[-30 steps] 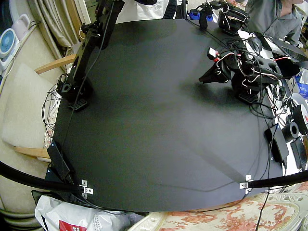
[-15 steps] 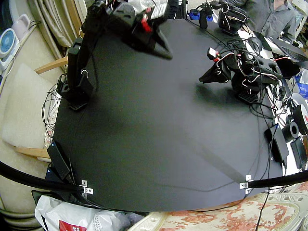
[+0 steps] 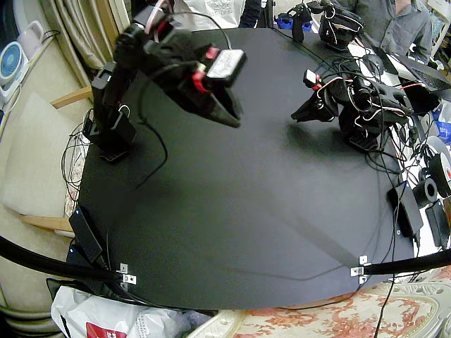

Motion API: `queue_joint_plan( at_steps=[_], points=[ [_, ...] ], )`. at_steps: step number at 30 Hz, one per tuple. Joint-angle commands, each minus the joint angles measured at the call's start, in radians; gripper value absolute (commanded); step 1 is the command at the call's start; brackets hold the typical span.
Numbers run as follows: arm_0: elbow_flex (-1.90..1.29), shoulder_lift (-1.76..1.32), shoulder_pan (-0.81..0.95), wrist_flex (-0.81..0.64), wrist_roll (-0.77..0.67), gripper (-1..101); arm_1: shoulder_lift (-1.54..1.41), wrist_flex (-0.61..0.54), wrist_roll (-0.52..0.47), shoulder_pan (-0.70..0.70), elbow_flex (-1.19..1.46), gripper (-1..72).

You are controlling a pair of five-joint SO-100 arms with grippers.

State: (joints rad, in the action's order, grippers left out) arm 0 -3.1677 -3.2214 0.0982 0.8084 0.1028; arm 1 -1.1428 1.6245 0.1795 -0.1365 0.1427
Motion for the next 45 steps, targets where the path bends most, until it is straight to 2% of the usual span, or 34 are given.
queue_joint_plan(
  at_steps=[1,6,7,8,10,12,13,15,17,19,21,23,24,25,26,28,30,32,34,35,45],
  points=[
    [-0.014,-0.018,0.021,-0.012,0.012,0,-0.272,0.402,-0.011,-0.032,0.006,-0.5],
    [-0.014,-0.018,0.021,-0.012,0.012,0,-0.594,0.373,-0.011,-0.112,0.235,-0.5],
    [-0.014,-0.018,0.021,-0.012,0.012,0,-0.707,0.296,-0.006,-0.112,0.426,-0.5],
    [-0.014,-0.018,0.021,-0.012,0.012,0,-0.956,0.155,0.018,-0.153,0.693,-0.5],
    [-0.014,-0.018,0.021,-0.012,0.012,0,-0.986,0.166,0.032,-0.156,0.795,-0.5],
    [-0.014,-0.018,0.021,-0.012,0.012,0,-1.029,0.086,0.052,-0.146,0.963,-0.5],
    [-0.014,-0.018,0.021,-0.012,0.012,0,-1.189,0.018,0.069,-0.189,1.147,-0.5],
    [-0.014,-0.018,0.021,-0.012,0.012,0,-1.436,-0.008,0.126,-0.221,1.417,-0.5],
    [-0.014,-0.018,0.021,-0.012,0.012,0,-1.612,-0.087,0.196,-0.173,1.747,-0.5],
    [-0.014,-0.018,0.021,-0.012,0.012,0,-1.759,-0.232,0.255,-0.101,2.1,-0.5],
    [-0.014,-0.018,0.021,-0.012,0.012,0,-1.842,-0.282,0.232,-0.058,2.246,-0.5],
    [-0.014,-0.018,0.021,-0.012,0.012,0,-1.93,-0.362,0.164,0.028,2.398,-0.5],
    [-0.014,-0.018,0.021,-0.012,0.012,0,-2.074,-0.431,0.143,0.049,2.553,-0.5],
    [-0.014,-0.018,0.021,-0.011,0.012,0,-2.128,-0.462,0.132,0.037,2.648,-0.5],
    [-0.014,-0.018,0.021,-0.012,0.012,0,-2.128,-0.554,0.087,0.069,2.729,-0.5],
    [-0.014,-0.018,0.021,-0.012,0.012,0,-2.128,-0.632,0.058,0.098,2.798,-0.5],
    [-0.014,-0.018,0.021,-0.012,0.012,0,-2.129,-0.603,-0.034,0.158,2.816,-0.3],
    [-0.014,-0.018,0.021,-0.012,0.012,0,-2.129,-0.606,-0.009,0.161,2.862,-0.3],
    [-0.014,-0.018,0.021,-0.012,0.012,0,-2.129,-0.601,-0.026,0.16,2.862,1.7],
    [-0.014,-0.018,0.021,-0.012,0.012,0,-2.129,-0.597,-0.044,0.175,2.862,-0.3],
    [-0.014,-0.018,0.021,-0.012,0.012,0,-2.129,-0.595,-0.032,0.175,2.862,-0.3]
  ],
)
